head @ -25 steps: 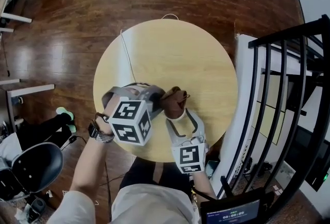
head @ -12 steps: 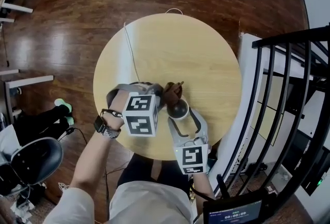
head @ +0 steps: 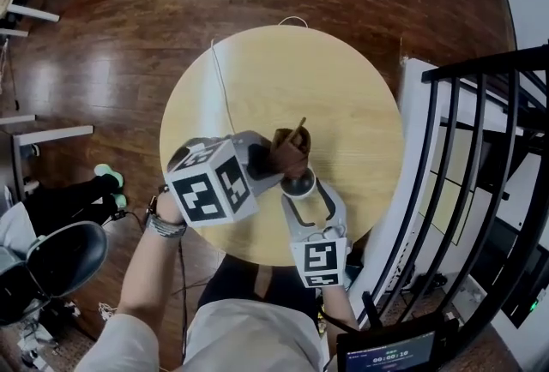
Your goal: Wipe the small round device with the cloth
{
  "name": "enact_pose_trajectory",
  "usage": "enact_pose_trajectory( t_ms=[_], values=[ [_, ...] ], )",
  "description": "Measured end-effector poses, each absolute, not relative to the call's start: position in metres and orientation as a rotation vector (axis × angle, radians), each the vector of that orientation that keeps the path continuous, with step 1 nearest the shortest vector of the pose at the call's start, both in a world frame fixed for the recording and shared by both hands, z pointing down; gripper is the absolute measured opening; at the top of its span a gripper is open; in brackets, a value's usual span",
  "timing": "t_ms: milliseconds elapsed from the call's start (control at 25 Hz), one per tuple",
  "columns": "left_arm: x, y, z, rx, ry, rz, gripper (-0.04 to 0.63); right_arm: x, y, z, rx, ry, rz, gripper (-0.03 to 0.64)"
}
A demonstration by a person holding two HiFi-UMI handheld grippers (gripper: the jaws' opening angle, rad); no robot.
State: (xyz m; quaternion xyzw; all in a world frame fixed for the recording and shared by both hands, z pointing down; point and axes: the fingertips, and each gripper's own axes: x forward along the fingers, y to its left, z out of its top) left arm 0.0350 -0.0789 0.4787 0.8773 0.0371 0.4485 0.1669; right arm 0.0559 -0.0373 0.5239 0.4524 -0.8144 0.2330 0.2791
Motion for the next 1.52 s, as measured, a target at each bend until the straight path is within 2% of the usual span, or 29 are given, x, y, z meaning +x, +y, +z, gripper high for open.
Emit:
enact_pose_trajectory(
  t_ms=[80, 200, 480, 840, 1040, 1280, 1520],
  values=[
    [0.035, -0.071, 0.494, 2.489, 0.245, 1.455, 0.084, 0.054, -0.037, 0.523, 1.217, -2.190, 0.626, 0.281],
    [0.036, -0.070, 0.507, 2.451, 0.413, 1.537, 0.084, 0.050, -0.037, 0.523, 1.208, -2.196, 0.637, 0.282],
    [0.037, -0.072, 0.534, 2.326, 0.538, 1.489, 0.084, 0.049, -0.036, 0.523, 1.197, -2.211, 0.657, 0.284],
    [0.048, -0.086, 0.562, 2.302, 0.357, 1.299, 0.084, 0.054, -0.035, 0.523, 1.182, -2.226, 0.680, 0.288],
    [0.038, -0.109, 0.533, 2.396, 0.319, 1.187, 0.084, 0.048, -0.038, 0.518, 1.186, -2.225, 0.653, 0.288],
    [0.066, -0.110, 0.470, 2.449, 0.842, 1.245, 0.084, 0.048, -0.037, 0.489, 1.273, -2.261, 0.669, 0.288],
    [0.082, -0.075, 0.478, 2.249, 1.321, 1.500, 0.084, 0.040, -0.033, 0.488, 1.269, -2.245, 0.665, 0.288]
  ],
)
